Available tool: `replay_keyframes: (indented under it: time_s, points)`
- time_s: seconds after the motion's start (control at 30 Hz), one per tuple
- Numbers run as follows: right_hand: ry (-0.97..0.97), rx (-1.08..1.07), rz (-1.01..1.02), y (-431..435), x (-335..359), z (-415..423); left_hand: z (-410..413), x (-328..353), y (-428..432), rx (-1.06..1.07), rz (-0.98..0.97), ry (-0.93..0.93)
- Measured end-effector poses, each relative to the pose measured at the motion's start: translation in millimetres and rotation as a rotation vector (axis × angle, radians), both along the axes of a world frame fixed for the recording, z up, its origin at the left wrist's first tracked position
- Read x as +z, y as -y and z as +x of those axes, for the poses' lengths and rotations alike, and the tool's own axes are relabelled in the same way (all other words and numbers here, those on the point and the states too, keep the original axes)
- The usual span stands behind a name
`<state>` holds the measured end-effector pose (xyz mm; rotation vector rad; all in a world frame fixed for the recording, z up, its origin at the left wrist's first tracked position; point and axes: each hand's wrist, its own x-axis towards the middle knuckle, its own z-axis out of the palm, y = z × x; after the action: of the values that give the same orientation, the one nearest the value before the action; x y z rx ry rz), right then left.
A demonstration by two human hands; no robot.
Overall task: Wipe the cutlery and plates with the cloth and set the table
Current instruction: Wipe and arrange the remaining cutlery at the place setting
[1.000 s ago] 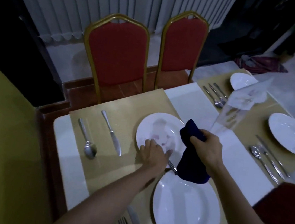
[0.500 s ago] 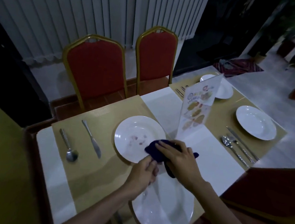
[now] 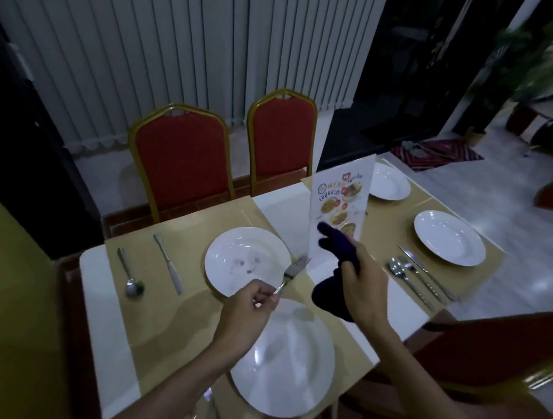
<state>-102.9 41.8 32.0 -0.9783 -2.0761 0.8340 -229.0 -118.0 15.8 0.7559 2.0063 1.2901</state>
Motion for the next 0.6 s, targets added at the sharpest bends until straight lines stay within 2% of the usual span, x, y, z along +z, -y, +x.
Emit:
replay_keyframes:
  time_s: [0.03,0.1,0.13,0.23,0.33,0.4,0.47,0.53,0.6]
  points:
    - [0.025,0.100,0.138,11,0,2,4,3,-1,0.014,0.007,-0.078]
    - [0.271,0.262,0.546,30,-8,10,18,12,-2,0.026,0.042,-0.213]
    - [0.372,0.284,0.670,34,-11,14,24,14,-1,0.041,0.060,-0.251]
    - [0.376,0.230,0.670,35,-12,21,35,16,6,0.081,0.090,-0.324]
    - [0.465,0.298,0.796,43,-11,28,39,19,10,0.080,0.092,-0.354]
    - [0.442,0.213,0.609,33,-2,28,44,21,12,0.058,0.104,-0.367]
    - [0.306,0.128,0.256,22,13,27,47,21,13,0.073,0.119,-0.276]
    - [0.107,0.092,-0.063,16,26,24,44,21,14,0.091,0.160,-0.092]
    - [-0.101,0.079,-0.444,17,34,21,40,22,11,0.118,0.215,0.182]
